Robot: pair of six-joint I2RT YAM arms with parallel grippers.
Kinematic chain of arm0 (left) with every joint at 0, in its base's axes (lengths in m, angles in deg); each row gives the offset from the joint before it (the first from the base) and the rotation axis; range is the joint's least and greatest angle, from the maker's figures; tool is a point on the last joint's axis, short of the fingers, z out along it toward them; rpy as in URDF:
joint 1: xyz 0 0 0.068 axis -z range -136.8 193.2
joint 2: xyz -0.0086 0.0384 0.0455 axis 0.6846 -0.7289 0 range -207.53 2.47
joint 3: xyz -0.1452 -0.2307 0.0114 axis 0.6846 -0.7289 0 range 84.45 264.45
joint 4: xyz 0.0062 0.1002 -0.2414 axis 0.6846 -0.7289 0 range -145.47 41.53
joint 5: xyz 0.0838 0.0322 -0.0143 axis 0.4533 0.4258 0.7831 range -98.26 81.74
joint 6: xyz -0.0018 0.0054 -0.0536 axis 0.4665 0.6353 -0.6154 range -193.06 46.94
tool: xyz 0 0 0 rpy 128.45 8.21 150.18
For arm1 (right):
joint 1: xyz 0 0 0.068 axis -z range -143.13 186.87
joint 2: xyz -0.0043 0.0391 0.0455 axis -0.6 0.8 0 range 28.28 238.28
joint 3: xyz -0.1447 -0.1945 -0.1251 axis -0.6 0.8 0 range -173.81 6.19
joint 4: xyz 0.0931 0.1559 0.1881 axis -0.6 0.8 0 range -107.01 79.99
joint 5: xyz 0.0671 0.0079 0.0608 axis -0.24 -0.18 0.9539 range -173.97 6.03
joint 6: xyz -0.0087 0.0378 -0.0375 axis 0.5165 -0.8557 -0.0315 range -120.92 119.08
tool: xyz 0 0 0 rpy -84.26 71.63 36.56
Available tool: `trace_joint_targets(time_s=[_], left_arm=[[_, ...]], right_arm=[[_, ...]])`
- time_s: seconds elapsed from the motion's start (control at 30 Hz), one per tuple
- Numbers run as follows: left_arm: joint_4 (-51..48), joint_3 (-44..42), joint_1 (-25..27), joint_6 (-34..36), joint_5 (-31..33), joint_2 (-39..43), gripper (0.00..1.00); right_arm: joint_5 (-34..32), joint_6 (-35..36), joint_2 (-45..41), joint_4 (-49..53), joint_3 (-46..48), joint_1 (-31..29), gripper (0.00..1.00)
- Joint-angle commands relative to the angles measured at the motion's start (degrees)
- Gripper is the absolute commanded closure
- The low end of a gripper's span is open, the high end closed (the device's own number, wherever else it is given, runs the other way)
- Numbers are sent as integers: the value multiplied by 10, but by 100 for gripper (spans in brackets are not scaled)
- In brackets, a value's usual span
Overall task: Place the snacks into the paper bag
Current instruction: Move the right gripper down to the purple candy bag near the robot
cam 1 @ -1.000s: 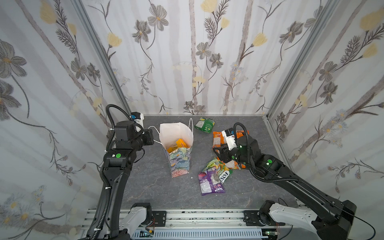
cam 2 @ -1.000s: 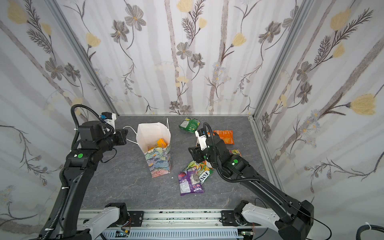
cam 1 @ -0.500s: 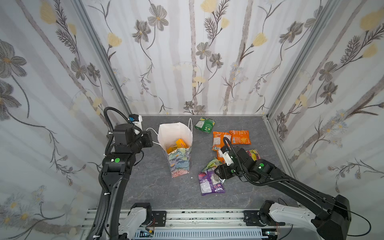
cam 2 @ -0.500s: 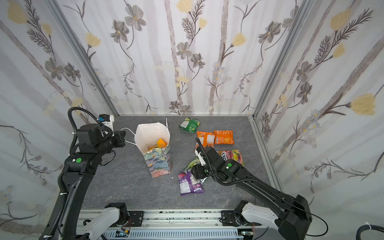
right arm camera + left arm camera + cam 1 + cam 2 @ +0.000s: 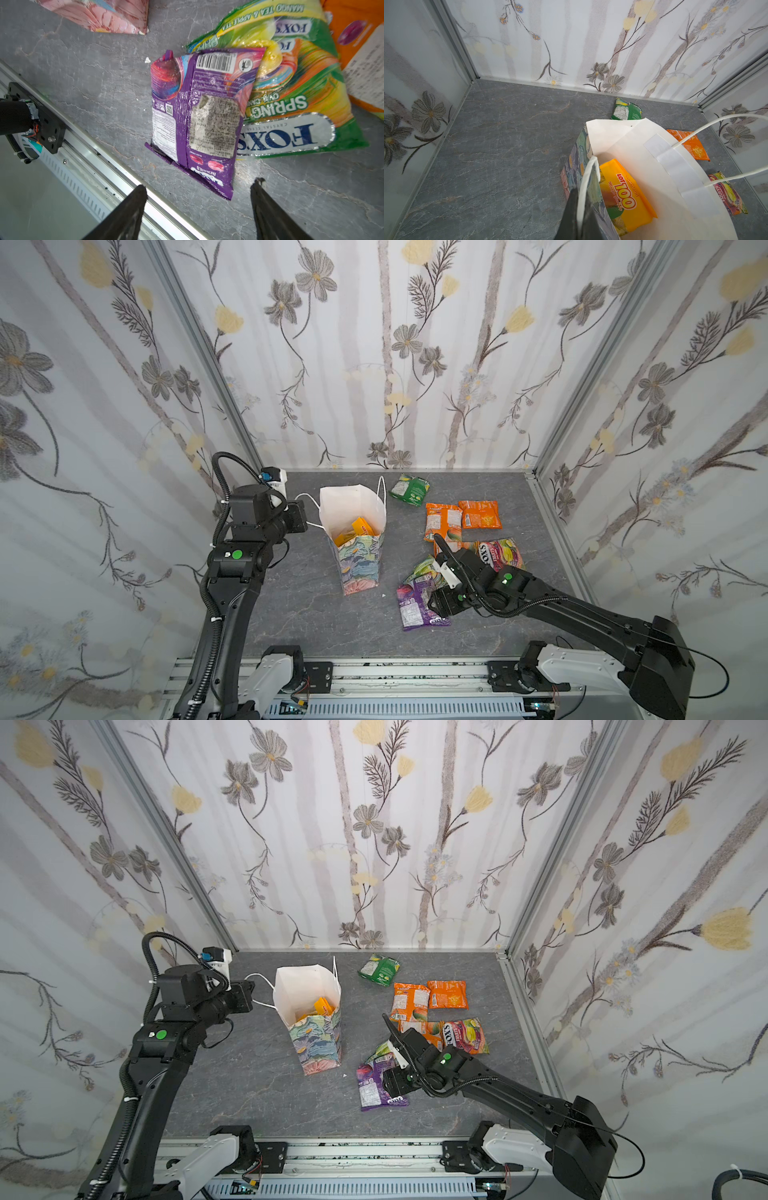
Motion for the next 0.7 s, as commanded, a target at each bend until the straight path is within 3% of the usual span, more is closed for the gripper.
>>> trace_joint_targets(time_s=[0.0, 0.67], left_arm=[[14, 5, 1, 5, -5, -1, 100], [13, -1, 1, 5, -3, 3, 100]], right_arm=[[13, -12, 13, -12, 13, -20, 22], [-25, -41, 31, -51, 67, -30, 20]])
